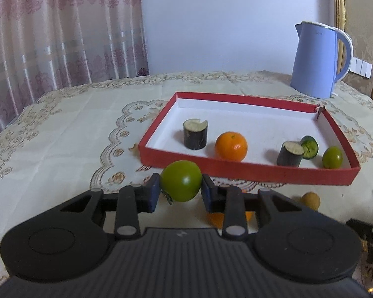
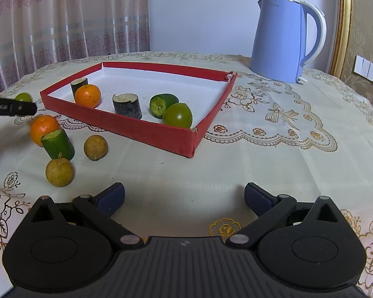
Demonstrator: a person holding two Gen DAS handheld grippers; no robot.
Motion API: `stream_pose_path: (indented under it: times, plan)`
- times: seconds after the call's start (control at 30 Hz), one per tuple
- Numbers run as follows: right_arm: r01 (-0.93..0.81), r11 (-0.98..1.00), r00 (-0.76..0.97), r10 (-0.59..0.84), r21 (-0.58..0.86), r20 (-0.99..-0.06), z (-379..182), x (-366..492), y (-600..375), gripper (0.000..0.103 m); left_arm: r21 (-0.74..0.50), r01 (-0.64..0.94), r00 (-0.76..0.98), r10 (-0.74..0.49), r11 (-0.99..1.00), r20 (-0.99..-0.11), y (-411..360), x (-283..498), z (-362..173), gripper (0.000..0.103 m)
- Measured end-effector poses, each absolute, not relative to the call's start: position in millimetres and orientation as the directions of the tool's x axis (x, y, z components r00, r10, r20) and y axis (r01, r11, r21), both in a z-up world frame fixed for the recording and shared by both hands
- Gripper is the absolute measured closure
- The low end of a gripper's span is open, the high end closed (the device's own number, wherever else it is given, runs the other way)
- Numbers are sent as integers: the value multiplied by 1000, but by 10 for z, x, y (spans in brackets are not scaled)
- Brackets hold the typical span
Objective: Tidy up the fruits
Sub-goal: 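Carry the green lime into the red tray and open the left gripper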
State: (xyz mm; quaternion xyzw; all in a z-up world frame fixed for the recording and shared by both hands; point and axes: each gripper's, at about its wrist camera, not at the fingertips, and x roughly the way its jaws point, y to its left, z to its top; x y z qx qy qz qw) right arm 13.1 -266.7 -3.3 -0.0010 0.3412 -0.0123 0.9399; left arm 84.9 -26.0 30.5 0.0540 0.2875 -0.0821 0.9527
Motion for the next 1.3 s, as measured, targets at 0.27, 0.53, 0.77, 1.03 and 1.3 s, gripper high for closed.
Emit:
stream_pose_path:
  times: [0.27,0.53,0.77,1.03,1.3]
  plan:
    - [23,1000,766,-19,-3,-643,-34,131,-2670,0,81,178,840,-108,981,-531,-459,1255,471,72]
    - [23,1000,765,-17,1,-644,-33,129,-2669,0,105,185,802,-89,977,-591,-632,1716,271,71]
    - [23,1000,765,-17,1,-644,-32,127,-2668,0,118,172,813,-73,978,-577,-662,1771,218,71]
    - [23,1000,765,-17,2,-644,-33,126,-2669,0,108,145,808,-55,984,-587,-583,1793,165,41]
    - [23,1000,765,-17,2,-644,-33,127,-2665,0,96,151,856,-81,984,-511,-387,1276,336,25]
